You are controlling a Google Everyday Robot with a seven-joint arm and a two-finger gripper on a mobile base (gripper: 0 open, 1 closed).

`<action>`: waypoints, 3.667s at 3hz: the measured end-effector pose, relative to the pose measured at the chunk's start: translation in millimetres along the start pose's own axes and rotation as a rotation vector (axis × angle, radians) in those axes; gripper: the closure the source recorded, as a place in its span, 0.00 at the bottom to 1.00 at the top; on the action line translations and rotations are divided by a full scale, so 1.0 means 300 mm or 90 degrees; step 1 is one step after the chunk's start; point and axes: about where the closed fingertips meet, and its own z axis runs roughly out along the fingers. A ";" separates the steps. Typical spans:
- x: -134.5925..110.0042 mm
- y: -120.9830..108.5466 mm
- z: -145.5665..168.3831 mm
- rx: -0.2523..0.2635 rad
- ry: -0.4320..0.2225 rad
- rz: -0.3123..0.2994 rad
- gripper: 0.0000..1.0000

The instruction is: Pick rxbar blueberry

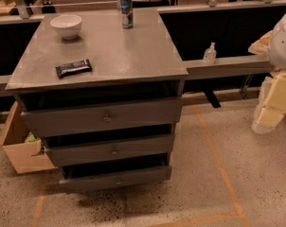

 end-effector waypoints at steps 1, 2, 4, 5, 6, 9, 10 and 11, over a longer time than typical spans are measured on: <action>0.000 0.000 0.000 0.000 0.000 0.000 0.00; -0.032 -0.016 0.008 -0.008 0.002 -0.030 0.00; -0.315 -0.074 0.116 -0.053 -0.044 -0.248 0.00; -0.464 -0.065 0.196 -0.043 -0.051 -0.375 0.00; -0.610 -0.063 0.275 -0.040 -0.064 -0.469 0.00; -0.772 -0.155 0.371 -0.046 -0.088 -0.512 0.00; -0.771 -0.256 0.375 -0.046 -0.092 -0.508 0.00; -0.813 -0.365 0.384 -0.039 -0.127 -0.488 0.00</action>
Offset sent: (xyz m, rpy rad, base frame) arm 0.0164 0.0174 -0.0034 -0.0363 0.0398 0.1151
